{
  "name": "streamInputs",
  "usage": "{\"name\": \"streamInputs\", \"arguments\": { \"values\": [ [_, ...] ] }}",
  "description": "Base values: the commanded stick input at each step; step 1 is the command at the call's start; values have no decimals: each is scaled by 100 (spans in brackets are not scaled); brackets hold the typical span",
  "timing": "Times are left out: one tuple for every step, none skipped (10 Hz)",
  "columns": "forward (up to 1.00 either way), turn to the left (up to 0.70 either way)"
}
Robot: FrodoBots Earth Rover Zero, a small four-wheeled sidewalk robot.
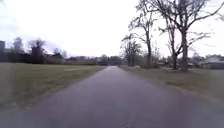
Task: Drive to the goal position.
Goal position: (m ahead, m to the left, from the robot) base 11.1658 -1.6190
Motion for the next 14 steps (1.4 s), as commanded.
{"name": "streamInputs", "arguments": {
  "values": [
    [100, 0],
    [100, 0],
    [100, 0],
    [100, 0],
    [100, 0],
    [100, 0],
    [100, 0],
    [100, 0],
    [100, 0],
    [100, 0],
    [100, 0],
    [100, 0],
    [100, -20],
    [100, -40]
  ]
}}
